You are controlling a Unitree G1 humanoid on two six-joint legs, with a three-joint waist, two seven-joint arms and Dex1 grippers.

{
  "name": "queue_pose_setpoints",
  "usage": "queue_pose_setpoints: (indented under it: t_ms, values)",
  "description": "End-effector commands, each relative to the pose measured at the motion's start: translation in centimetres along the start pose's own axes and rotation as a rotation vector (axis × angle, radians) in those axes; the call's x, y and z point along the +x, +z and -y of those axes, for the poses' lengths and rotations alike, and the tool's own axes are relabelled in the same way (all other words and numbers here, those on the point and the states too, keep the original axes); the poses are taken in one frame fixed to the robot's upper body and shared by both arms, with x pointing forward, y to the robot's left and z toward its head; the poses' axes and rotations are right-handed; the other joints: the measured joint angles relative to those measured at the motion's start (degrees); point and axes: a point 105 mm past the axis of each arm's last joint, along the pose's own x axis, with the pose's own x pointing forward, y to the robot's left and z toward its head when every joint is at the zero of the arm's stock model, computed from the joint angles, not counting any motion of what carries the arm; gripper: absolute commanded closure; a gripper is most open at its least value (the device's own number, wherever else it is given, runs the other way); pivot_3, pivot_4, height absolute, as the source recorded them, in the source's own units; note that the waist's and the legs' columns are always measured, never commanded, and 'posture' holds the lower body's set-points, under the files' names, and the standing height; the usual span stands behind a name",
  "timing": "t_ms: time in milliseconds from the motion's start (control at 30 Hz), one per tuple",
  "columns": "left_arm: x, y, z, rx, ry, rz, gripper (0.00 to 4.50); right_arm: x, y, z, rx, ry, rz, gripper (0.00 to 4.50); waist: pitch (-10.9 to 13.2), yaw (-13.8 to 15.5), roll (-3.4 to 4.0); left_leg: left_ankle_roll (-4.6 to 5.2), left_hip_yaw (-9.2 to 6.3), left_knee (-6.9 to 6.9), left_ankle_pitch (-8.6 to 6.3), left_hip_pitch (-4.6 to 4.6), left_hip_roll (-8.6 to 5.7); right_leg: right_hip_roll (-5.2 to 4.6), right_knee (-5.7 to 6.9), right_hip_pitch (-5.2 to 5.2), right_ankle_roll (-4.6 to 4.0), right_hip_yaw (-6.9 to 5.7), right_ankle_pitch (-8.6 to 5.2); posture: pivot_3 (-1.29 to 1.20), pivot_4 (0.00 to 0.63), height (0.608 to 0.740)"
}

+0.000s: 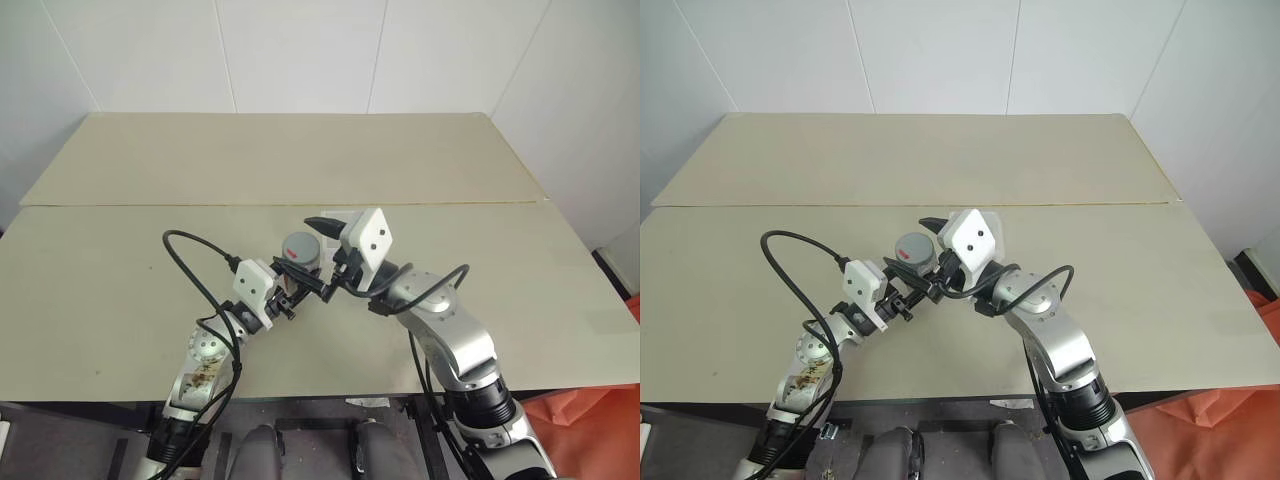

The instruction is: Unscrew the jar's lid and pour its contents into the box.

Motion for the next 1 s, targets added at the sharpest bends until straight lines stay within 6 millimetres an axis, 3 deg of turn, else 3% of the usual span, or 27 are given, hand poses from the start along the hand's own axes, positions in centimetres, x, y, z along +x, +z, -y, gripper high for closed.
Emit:
queue_pose_setpoints:
  t_ms: [33,133,300,500,633,833,1000]
  values:
    - [0.5,1.5,0.1,0.011,-0.015,0.057,2.4,-0.1,1.1,-0.1,-0.017,0.008,0.054,0.89,0.0,0.0,0.0,0.0,0.0,0.0,0.0,0.0,0.0,0.0,0.0,0.0,0.0,0.0,0.0,0.0,0.15,0.74]
    - [0.4,1.5,0.0,0.011,-0.014,0.058,2.4,-0.1,1.1,-0.1,-0.019,0.011,0.055,1.73,0.0,0.0,0.0,0.0,0.0,0.0,0.0,0.0,0.0,0.0,-0.01,0.0,0.0,0.0,0.0,0.0,0.15,0.74]
    - [0.3,1.5,0.1,0.009,-0.023,0.055,2.4,0.0,1.1,-0.1,-0.024,0.014,0.055,1.73,0.0,0.0,0.0,0.0,0.0,-0.01,0.0,-0.01,0.0,0.0,-0.01,-0.01,0.0,0.0,0.0,0.0,0.15,0.74]
    - [0.0,1.8,0.9,0.004,-0.09,0.07,2.4,-1.0,1.8,-0.4,0.0,0.217,0.103,1.73,0.0,0.0,0.0,0.0,0.0,-0.01,0.0,-0.01,0.0,0.0,-0.04,0.0,0.0,0.0,0.0,0.0,0.15,0.74]
    - [-0.1,2.5,2.1,-0.01,-0.171,0.091,2.4,-2.0,1.8,-0.4,-0.076,0.532,0.035,1.73,0.0,0.0,0.0,0.0,0.01,0.0,0.0,0.0,-0.01,-0.01,-0.05,0.01,0.01,0.0,0.0,0.0,0.15,0.74]
    - [-0.1,2.8,3.2,-0.009,-0.247,0.093,2.4,-1.8,2.1,0.6,-0.071,0.876,-0.008,1.73,0.0,-0.3,0.01,0.01,-0.02,-0.1,0.0,0.1,0.11,0.12,0.01,0.01,-0.08,0.0,-0.04,0.0,0.15,0.74]
    - [0.1,3.0,3.5,-0.015,-0.251,0.104,2.4,-0.9,2.2,1.0,-0.074,1.029,-0.043,1.73,0.0,-0.2,0.01,0.01,-0.01,-0.09,0.0,0.05,0.1,0.11,0.01,-0.03,-0.11,0.01,-0.04,0.0,0.15,0.74]
